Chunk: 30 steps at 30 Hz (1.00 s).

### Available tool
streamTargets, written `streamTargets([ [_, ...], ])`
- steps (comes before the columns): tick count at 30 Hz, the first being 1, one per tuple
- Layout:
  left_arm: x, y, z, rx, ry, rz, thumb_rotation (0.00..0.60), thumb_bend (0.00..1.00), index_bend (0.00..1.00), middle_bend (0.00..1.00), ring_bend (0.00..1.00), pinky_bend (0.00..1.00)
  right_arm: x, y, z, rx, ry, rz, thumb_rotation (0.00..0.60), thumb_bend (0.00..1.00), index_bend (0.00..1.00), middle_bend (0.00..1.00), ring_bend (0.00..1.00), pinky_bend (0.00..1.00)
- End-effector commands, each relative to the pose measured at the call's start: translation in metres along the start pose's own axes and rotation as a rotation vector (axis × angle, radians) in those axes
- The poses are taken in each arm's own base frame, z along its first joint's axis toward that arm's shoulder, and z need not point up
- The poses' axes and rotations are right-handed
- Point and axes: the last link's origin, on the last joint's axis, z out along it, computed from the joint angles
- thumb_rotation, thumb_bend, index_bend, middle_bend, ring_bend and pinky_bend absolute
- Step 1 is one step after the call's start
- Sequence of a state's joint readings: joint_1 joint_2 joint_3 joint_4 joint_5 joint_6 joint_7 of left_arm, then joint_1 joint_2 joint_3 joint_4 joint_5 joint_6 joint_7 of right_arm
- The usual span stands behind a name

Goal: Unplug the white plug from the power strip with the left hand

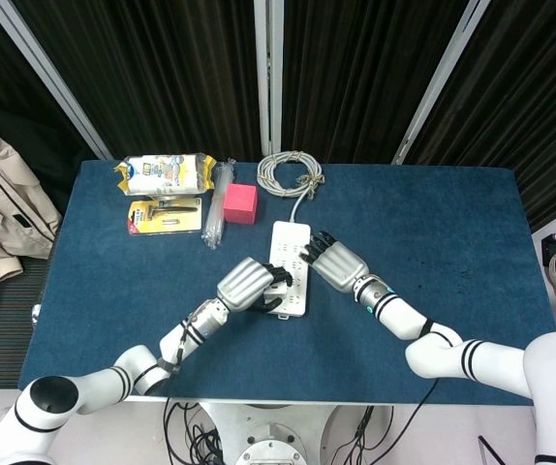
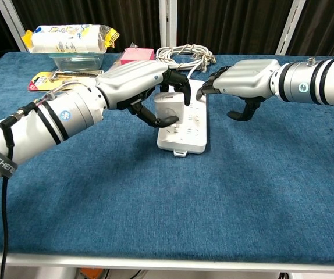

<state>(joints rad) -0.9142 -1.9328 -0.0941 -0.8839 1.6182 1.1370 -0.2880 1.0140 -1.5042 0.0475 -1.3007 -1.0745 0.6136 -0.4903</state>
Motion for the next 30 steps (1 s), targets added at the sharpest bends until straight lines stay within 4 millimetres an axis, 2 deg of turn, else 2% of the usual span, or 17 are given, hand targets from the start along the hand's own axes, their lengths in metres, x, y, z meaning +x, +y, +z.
streamTargets([
  [1,0.005,0.0,-0.003,-0.01,0.039,0.008,0.6,0.46,0.67,0.73,0.65,0.86,0.004,0.002,-0.003,-0.013,0.018,0.011,0.6,0.45,0.13,0.15,0.0,0.0],
  [5,0.02,-0.016,-0.021,0.031,0.105,0.078,0.6,0.46,0.62,0.7,0.62,0.84,0.014,0.009,-0.014,-0.039,0.084,0.062,0.6,0.45,0.13,0.14,0.0,0.0],
  [7,0.023,-0.028,-0.035,0.087,0.095,0.117,0.6,0.45,0.58,0.66,0.56,0.79,0.018,0.014,-0.022,-0.055,0.112,0.09,0.6,0.45,0.12,0.14,0.0,0.0],
  [10,0.026,-0.043,-0.059,0.19,0.059,0.149,0.6,0.39,0.48,0.54,0.42,0.61,0.025,0.025,-0.039,-0.085,0.157,0.131,0.6,0.45,0.1,0.14,0.0,0.0],
  [14,0.021,-0.048,-0.075,0.269,-0.008,0.144,0.6,0.27,0.33,0.39,0.26,0.37,0.031,0.038,-0.068,-0.122,0.214,0.181,0.6,0.45,0.09,0.13,0.0,0.0],
  [19,0.023,-0.046,-0.08,0.306,-0.037,0.155,0.6,0.17,0.21,0.25,0.13,0.22,0.03,0.049,-0.112,-0.167,0.285,0.267,0.6,0.44,0.05,0.12,0.0,0.0],
  [21,0.033,-0.046,-0.082,0.316,-0.002,0.155,0.6,0.15,0.18,0.22,0.11,0.2,0.024,0.055,-0.133,-0.193,0.295,0.315,0.6,0.43,0.03,0.1,0.0,0.0],
  [24,0.06,-0.053,-0.095,0.355,0.08,0.16,0.6,0.13,0.16,0.22,0.11,0.19,0.013,0.064,-0.162,-0.244,0.314,0.354,0.6,0.38,0.0,0.08,0.0,0.0],
  [27,0.094,-0.067,-0.127,0.44,0.175,0.193,0.6,0.13,0.16,0.22,0.11,0.19,-0.003,0.072,-0.192,-0.305,0.35,0.397,0.6,0.31,0.0,0.08,0.0,0.0],
  [30,0.119,-0.081,-0.173,0.556,0.21,0.254,0.6,0.13,0.16,0.22,0.11,0.18,-0.022,0.077,-0.222,-0.36,0.388,0.436,0.6,0.29,0.0,0.07,0.0,0.0],
])
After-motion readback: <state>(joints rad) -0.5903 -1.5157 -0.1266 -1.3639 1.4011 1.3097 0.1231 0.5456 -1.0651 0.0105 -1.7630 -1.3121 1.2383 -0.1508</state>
